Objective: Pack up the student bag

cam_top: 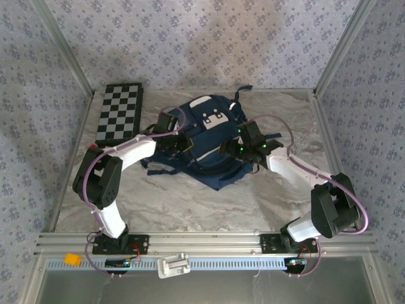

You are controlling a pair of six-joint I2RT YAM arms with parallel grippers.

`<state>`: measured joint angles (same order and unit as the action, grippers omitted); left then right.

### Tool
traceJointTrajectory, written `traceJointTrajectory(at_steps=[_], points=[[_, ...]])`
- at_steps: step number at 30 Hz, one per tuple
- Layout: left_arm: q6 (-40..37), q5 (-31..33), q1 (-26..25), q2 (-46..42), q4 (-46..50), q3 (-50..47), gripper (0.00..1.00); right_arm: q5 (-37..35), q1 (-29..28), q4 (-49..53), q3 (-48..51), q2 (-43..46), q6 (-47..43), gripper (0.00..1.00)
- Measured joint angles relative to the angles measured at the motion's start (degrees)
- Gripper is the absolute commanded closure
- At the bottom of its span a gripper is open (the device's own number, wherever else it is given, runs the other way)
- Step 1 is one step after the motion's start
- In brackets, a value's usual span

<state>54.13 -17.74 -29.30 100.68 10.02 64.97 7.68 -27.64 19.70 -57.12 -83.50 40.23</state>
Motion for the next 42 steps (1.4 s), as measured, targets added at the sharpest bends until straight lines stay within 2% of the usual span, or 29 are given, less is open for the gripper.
traceJointTrajectory(at_steps=[3,8,12,16,23,26,29,33,42], points=[[3.13,1.66,-3.82,-0.96,-0.87,-0.52,0.98,-2.01,2.36,4.00,-3.67,-1.25,-2.12,0.22],[9.92,3.63,-9.01,-2.64,-3.72,-2.80,1.00,-8.00,2.36,11.37,-6.23,-0.46,-3.52,0.19],[13.94,4.42,-10.51,-2.64,-4.72,-2.99,1.00,-13.14,-1.60,17.97,-5.90,3.52,-3.43,0.20],[16.52,5.60,-11.69,-2.64,-5.53,-2.99,1.00,-16.83,-8.02,21.14,-3.19,9.01,-0.63,0.24],[20.13,6.01,-12.90,-2.64,-7.30,-3.30,1.00,-20.52,-20.70,18.10,3.13,9.40,9.14,0.39],[20.96,6.14,-13.16,-2.64,-7.48,-3.32,1.00,-21.68,-23.69,13.33,3.85,7.02,12.66,0.51],[21.70,6.16,-13.46,-2.64,-8.72,-3.78,1.00,-22.97,-24.61,8.00,4.00,4.02,15.26,0.60],[22.56,6.19,-13.57,-2.64,-10.73,-5.01,1.00,-24.79,-25.05,2.56,5.25,1.68,17.68,0.64],[23.54,5.75,-13.57,-2.69,-13.16,-5.68,1.00,-30.97,-25.29,1.18,5.77,-1.03,22.60,0.73]])
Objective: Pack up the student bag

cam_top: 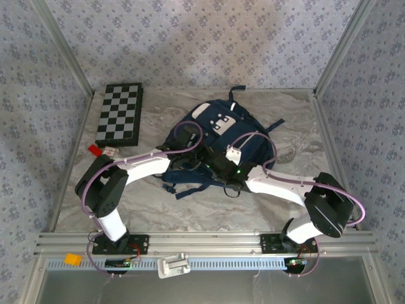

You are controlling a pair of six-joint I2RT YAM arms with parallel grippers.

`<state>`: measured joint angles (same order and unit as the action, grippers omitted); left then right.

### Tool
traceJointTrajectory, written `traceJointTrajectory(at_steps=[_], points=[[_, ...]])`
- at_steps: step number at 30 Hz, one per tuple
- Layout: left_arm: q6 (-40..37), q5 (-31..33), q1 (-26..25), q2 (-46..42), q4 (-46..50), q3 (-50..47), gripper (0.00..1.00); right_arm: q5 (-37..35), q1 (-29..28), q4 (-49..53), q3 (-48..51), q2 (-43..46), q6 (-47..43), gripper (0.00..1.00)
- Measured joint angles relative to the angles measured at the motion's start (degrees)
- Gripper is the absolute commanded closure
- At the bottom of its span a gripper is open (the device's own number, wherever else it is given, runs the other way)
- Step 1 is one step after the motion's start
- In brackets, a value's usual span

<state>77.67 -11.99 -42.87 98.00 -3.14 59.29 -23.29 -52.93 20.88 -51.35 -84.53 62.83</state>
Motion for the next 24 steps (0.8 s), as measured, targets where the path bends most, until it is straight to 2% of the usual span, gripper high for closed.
traceJointTrajectory(at_steps=[5,13,24], points=[[-0.04,-0.07,0.00,-0.17,-0.11,-0.11,1.00,-1.55,-0.35,1.46,0.00,0.00,0.83,0.75],[-0.20,-0.15,0.00,-0.74,0.07,-0.22,1.00,-1.75,-0.90,2.43,-0.63,-1.22,-3.08,0.71],[-1.38,1.11,0.11,-1.16,0.42,-0.22,1.00,-0.98,0.11,5.79,-4.09,-4.00,-11.02,0.87]])
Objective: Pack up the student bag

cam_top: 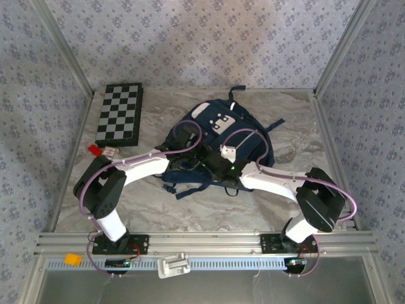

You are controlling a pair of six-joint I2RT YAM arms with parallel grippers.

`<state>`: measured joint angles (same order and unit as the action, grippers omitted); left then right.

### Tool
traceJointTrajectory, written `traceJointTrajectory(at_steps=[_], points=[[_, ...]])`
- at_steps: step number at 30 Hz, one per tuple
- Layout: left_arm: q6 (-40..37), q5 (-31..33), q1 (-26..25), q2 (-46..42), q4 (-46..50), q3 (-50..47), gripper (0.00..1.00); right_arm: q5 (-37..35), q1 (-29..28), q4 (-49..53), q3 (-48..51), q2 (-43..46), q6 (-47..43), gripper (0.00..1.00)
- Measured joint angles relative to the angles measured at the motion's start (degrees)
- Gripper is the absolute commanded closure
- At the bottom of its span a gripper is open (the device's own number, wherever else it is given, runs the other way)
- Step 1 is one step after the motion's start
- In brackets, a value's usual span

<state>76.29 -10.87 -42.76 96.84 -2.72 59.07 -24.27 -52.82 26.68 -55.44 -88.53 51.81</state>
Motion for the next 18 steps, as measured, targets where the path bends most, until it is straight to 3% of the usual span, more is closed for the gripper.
traceJointTrajectory(at_steps=[7,13,18], points=[[-2.75,-0.22,1.11,-2.25,1.70,-0.17,1.00,1.62,0.00,0.44,1.09,5.38,-4.17,1.00],[-7.04,-3.48,5.03,-3.96,4.85,-1.01,1.00,4.02,0.50,-0.74,7.54,13.88,-7.26,1.00],[-11.02,-8.20,9.09,-4.13,6.64,-1.25,1.00,7.21,5.07,-1.88,11.08,19.12,-10.82,1.00]])
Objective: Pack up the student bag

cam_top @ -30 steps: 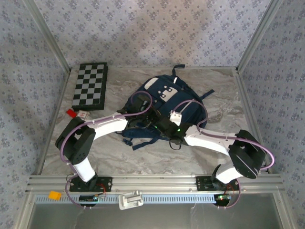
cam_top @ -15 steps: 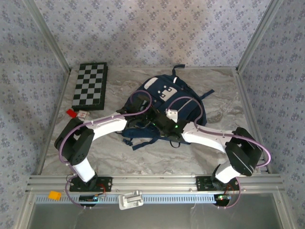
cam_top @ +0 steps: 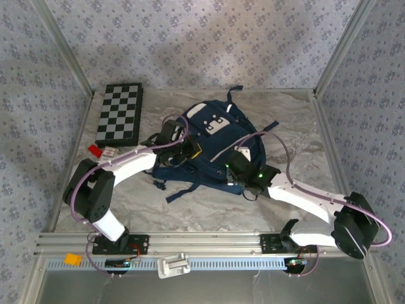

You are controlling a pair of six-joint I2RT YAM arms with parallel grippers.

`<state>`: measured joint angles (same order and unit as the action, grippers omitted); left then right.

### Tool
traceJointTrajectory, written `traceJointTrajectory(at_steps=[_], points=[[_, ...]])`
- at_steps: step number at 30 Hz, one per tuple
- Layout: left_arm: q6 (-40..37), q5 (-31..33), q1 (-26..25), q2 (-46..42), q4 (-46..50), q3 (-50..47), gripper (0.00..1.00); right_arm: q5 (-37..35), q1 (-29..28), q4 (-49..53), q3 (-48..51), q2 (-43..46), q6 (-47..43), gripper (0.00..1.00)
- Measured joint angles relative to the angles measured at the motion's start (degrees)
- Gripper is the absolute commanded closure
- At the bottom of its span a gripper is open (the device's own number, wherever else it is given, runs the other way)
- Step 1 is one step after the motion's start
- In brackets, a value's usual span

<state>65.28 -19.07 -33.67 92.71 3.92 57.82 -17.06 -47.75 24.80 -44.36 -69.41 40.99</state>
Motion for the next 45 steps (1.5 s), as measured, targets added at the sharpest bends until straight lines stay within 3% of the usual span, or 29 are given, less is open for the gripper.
traceJointTrajectory(at_steps=[8,14,19,24,28,36,38,43,45], points=[[-6.73,-2.43,2.99,4.37,3.93,6.10,0.98,3.30,-1.92,-2.01,-2.51,-3.13,-6.75,1.00],[-10.69,-2.84,6.75,8.63,3.50,11.13,0.67,6.01,-4.57,-6.12,-9.38,-13.33,-7.41,1.00],[-10.38,-2.38,7.41,1.57,0.42,4.61,0.51,7.04,-5.40,-7.32,-9.90,-15.41,-7.21,1.00],[-4.87,-2.21,5.51,-8.22,-2.25,-6.32,0.49,7.08,-5.40,-8.24,-9.79,-15.65,-6.51,1.00],[0.85,-1.38,1.97,-9.86,-3.06,-10.43,0.52,7.06,-5.40,-8.37,-9.79,-15.93,-6.25,1.00],[6.82,0.37,-2.21,-5.27,-5.16,-8.83,0.56,7.08,-5.44,-8.35,-9.79,-16.55,-5.90,1.00],[7.74,1.22,-2.78,-3.80,-5.22,-7.37,0.62,7.13,-5.44,-8.33,-9.81,-16.79,-5.90,1.00],[8.72,3.52,-3.56,-2.89,-4.70,-5.81,0.93,6.86,-5.44,-7.80,-10.60,-17.20,-5.90,1.00],[8.17,3.61,-3.17,-2.60,-3.58,-5.40,1.00,6.67,-5.49,-6.75,-11.26,-17.20,-5.90,1.00]])
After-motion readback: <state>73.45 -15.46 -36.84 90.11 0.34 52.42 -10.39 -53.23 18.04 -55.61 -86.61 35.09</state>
